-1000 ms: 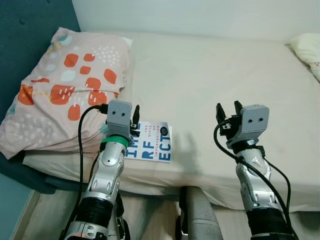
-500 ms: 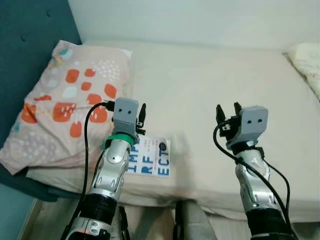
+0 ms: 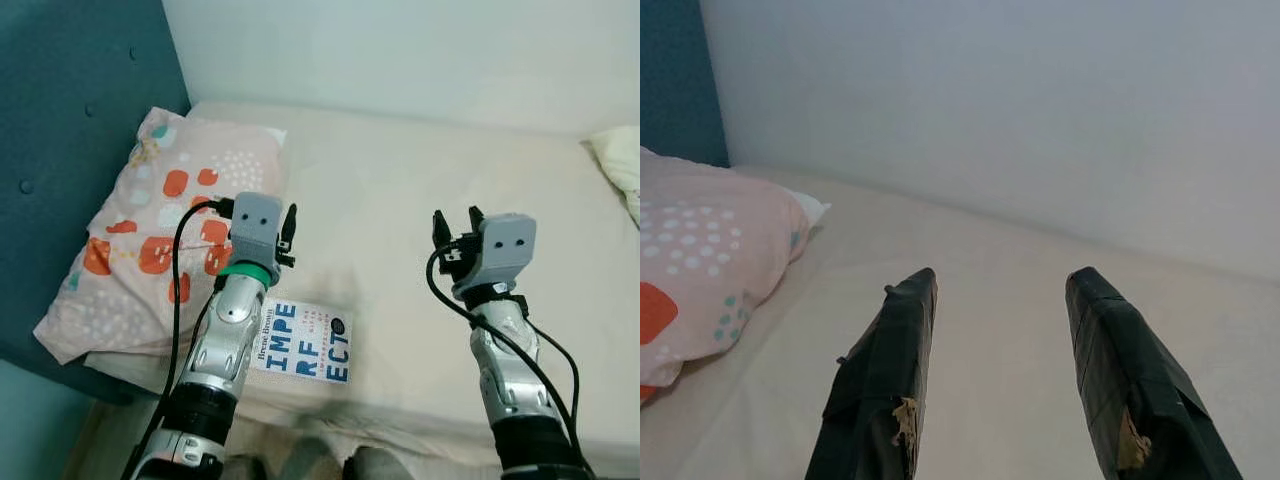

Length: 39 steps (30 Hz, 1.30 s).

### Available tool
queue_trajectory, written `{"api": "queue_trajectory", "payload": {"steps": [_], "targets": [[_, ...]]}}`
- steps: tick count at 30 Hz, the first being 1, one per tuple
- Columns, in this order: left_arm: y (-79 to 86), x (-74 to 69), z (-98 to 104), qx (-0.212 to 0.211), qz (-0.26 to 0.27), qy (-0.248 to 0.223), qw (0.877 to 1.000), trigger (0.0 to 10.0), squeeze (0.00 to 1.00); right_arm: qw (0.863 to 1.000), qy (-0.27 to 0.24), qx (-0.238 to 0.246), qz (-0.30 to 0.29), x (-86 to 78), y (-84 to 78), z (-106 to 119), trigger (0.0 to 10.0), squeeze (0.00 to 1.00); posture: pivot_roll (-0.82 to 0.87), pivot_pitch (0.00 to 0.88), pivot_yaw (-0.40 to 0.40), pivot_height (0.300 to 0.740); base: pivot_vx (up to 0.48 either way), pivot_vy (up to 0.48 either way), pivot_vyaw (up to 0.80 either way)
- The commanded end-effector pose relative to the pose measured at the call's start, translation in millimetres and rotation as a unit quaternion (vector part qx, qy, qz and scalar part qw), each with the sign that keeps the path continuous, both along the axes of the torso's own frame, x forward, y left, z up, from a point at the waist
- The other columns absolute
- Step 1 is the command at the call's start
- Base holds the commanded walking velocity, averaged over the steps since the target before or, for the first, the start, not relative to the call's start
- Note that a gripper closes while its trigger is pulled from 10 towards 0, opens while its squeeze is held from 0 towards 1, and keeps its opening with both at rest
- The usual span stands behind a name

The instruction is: Clean up the room

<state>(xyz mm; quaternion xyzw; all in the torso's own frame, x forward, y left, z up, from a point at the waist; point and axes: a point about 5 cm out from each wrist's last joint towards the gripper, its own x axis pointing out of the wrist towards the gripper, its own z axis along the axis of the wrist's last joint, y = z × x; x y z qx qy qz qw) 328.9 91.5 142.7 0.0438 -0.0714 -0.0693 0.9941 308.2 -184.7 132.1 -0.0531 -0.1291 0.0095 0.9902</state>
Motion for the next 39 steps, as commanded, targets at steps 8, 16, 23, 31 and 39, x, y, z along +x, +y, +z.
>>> {"api": "queue_trajectory", "payload": {"steps": [8,16,23,31,39], "targets": [[-0.4,-1.5,-8,0.007,-0.002,0.015,1.0,10.0,0.0,1.0,0.006,0.004,-0.004,-1.4,-1.6,-5,10.0,0.0,-0.11,0.0,0.004,0.74,0.0,0.0,0.0],[0.6,-2.6,-8,0.006,-0.006,0.017,1.0,10.0,0.0,1.0,0.008,0.008,-0.003,-1.8,5.0,-10,10.0,0.0,-0.09,0.0,0.012,0.74,0.0,0.0,0.0],[1.0,-3.6,-9,0.008,-0.007,0.018,1.0,10.0,0.0,1.0,0.008,0.009,-0.001,-1.9,6.2,-10,10.0,0.0,-0.09,0.0,0.014,0.74,0.0,0.0,0.0],[1.0,-4.2,-10,0.008,-0.008,0.018,1.0,10.0,0.0,1.0,0.009,0.009,0.002,-1.1,7.8,-12,10.0,0.0,-0.09,0.0,0.012,0.74,-0.03,0.0,0.0],[-0.2,-4.8,-10,0.008,-0.012,0.017,1.0,10.0,0.0,1.0,0.01,0.009,0.003,-0.1,8.7,-12,10.0,0.0,-0.09,0.0,0.012,0.74,-0.296,0.0,0.0]]}}
